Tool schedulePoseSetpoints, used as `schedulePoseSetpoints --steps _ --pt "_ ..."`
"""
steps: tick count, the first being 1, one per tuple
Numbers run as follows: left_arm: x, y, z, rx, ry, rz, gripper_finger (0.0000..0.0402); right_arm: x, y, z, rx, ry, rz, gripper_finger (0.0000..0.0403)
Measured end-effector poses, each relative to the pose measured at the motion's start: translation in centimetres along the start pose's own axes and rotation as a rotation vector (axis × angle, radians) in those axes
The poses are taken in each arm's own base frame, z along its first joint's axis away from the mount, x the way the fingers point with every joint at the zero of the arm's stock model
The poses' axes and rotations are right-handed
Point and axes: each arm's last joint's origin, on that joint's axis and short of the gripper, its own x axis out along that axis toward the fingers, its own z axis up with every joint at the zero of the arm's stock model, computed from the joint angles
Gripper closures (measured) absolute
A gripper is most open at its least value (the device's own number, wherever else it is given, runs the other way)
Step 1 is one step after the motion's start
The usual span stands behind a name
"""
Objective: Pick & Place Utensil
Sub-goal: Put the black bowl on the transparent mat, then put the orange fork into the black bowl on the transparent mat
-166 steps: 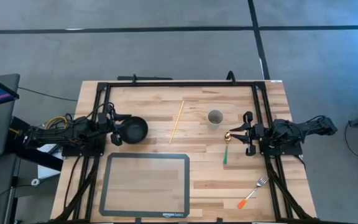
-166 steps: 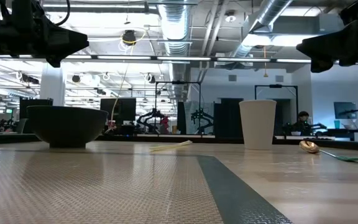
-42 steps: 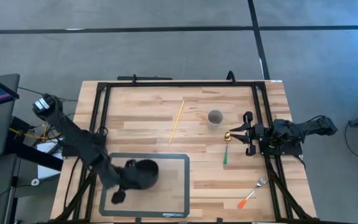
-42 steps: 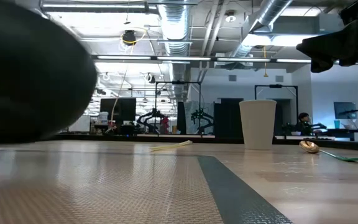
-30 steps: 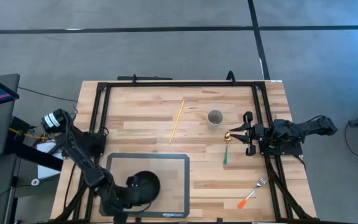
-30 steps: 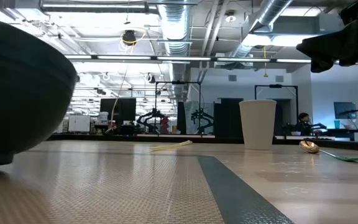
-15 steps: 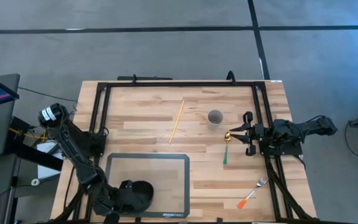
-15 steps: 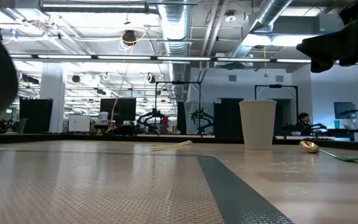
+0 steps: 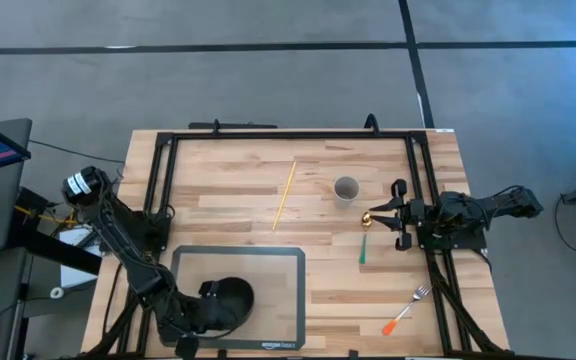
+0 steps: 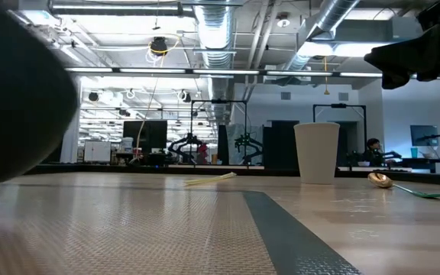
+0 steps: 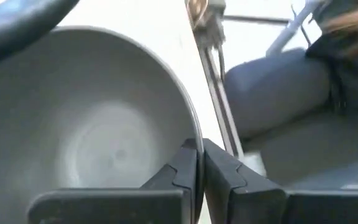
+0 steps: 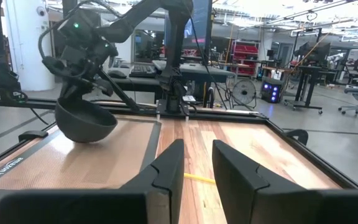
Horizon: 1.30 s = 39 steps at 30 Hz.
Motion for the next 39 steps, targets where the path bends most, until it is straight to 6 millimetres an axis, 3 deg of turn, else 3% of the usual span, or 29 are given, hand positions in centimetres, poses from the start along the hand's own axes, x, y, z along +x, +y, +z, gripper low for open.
schedulePoseSetpoints --steps 9,15,26,32,39 --pt "0.4 -0.1 -0.6 -0.046 0.051 0.0 0.0375 0.0 0.0 0.0 0.068 0.0 0.003 0.0326" --pt "0.6 0.0 -0.6 -0.234 0.049 0.004 0.0357 0.0 0.0 0.0 0.175 0.0 0.004 0.0326" --pt "0.7 -0.2 -0.3 -0.344 0.025 -0.029 0.0294 0.0 0.0 0.0 0.193 -0.001 0.004 0.0326" --pt "-0.2 0.0 1.5 -0.372 -0.071 -0.091 0.0269 0.0 0.0 0.1 0.241 -0.015 0.002 0.0326" --pt "-3.7 2.4 5.1 -0.326 -0.269 -0.069 0.0274 0.0 -0.1 0.9 0.231 -0.095 -0.001 0.0326"
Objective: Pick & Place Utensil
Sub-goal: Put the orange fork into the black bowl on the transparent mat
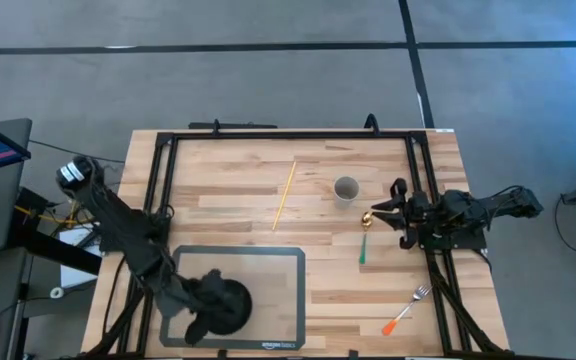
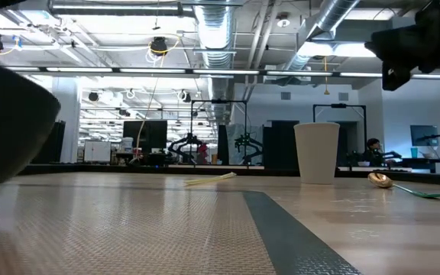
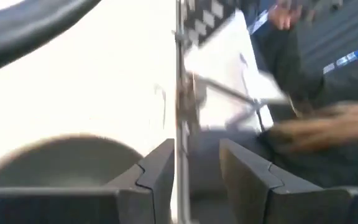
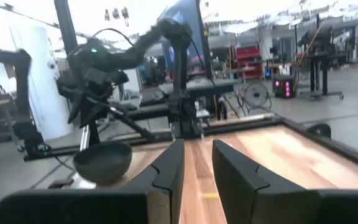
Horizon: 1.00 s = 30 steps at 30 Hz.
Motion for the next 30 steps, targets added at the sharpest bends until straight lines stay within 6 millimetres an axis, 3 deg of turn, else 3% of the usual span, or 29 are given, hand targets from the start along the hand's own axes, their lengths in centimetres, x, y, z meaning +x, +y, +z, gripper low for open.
schedulePoseSetpoints --steps 7,16,24,30 --pt "-2.9 1.1 3.9 0.312 -0.195 0.059 0.0283 0.2 0.0 0.4 -0.023 -0.041 -0.037 0.0326" --pt "-3.3 2.8 6.0 0.393 -0.267 0.169 0.0284 1.0 0.5 1.0 0.027 -0.101 -0.026 0.0329" --pt "-3.1 4.5 7.4 0.472 -0.285 0.275 0.0284 2.6 3.0 2.5 0.1 -0.141 0.194 0.0339" --pt "-3.0 5.3 8.0 0.459 -0.295 0.308 0.0284 6.3 6.1 3.7 0.084 -0.03 0.169 0.034"
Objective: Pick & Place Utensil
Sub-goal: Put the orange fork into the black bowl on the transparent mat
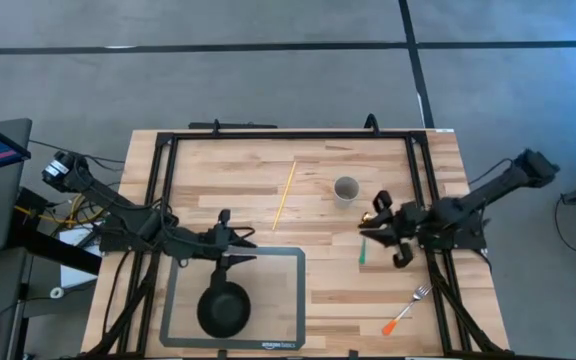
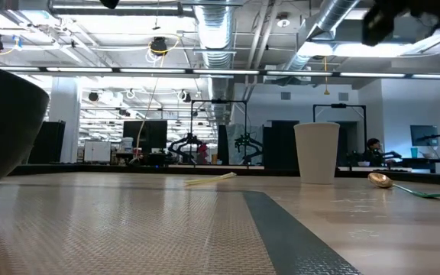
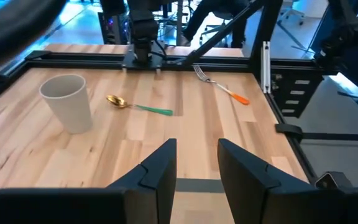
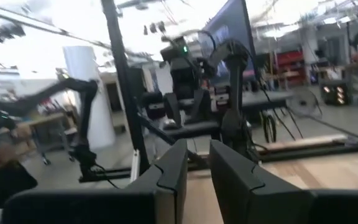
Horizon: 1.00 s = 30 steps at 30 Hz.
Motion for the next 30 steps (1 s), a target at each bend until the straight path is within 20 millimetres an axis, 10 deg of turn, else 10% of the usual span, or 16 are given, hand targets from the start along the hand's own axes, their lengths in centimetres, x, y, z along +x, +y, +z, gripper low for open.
schedulePoseSetpoints --steps 12,23,30 --pt "0.2 0.2 -0.9 0.012 0.025 0.007 0.0284 6.4 6.9 2.0 0.083 0.425 -0.336 0.034" --pt "0.6 0.5 -4.1 -0.011 0.096 0.023 0.0284 5.0 12.9 -4.6 1.128 1.007 -0.554 0.034" --pt "0.6 0.5 -4.1 -0.016 0.089 0.021 0.0284 1.9 13.6 -7.9 1.239 1.278 -1.004 0.034"
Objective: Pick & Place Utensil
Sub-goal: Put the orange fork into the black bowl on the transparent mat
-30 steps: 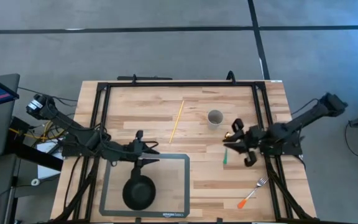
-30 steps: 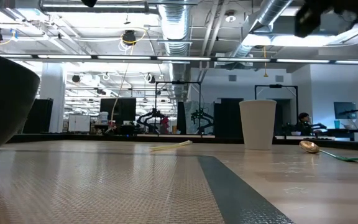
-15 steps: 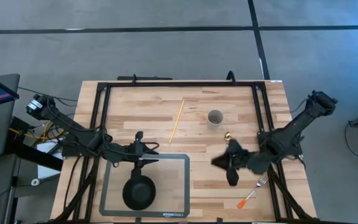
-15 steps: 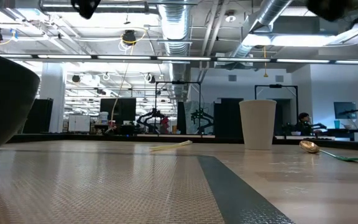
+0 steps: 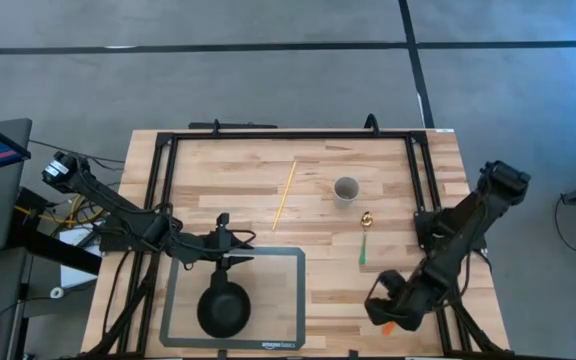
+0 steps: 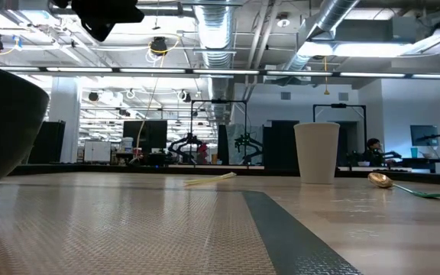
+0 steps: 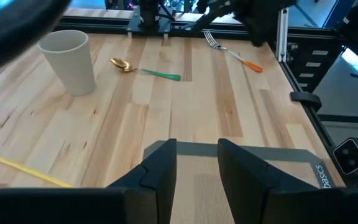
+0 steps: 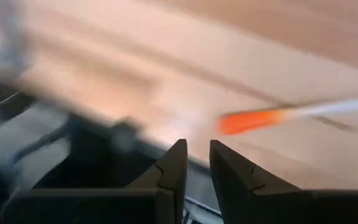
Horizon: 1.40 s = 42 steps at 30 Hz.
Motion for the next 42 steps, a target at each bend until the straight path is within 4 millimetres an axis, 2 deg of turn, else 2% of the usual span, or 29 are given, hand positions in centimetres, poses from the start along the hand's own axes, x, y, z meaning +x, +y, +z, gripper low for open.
schedulePoseSetpoints --steps 4,9,18,23,31,37,42 --pt "0.0 0.0 0.1 -0.003 -0.007 -0.002 0.0284 0.0 -1.7 0.1 0.091 -0.056 -0.159 0.0339" --pt "0.0 0.1 0.2 -0.01 -0.018 0.0 0.0284 0.5 -2.2 0.6 0.099 -0.117 -0.22 0.0339" --pt "0.1 0.3 0.3 -0.017 -0.025 0.009 0.0284 2.5 -2.5 0.1 0.08 -0.101 -0.295 0.0339" --pt "0.2 0.4 0.4 -0.022 -0.029 0.013 0.0284 3.7 -2.6 -0.6 -0.154 -0.03 -0.295 0.0339" --pt "0.2 0.4 0.5 -0.03 -0.04 0.01 0.0284 3.5 -2.5 -0.9 -0.637 0.051 -0.273 0.0339" --pt "0.2 0.3 0.6 -0.036 -0.05 0.007 0.0284 4.4 -3.7 -1.5 -1.014 0.099 -0.327 0.0339" --pt "0.2 0.3 0.7 -0.048 -0.058 0.005 0.0284 4.7 -4.3 -1.6 -1.095 0.059 -0.37 0.0339"
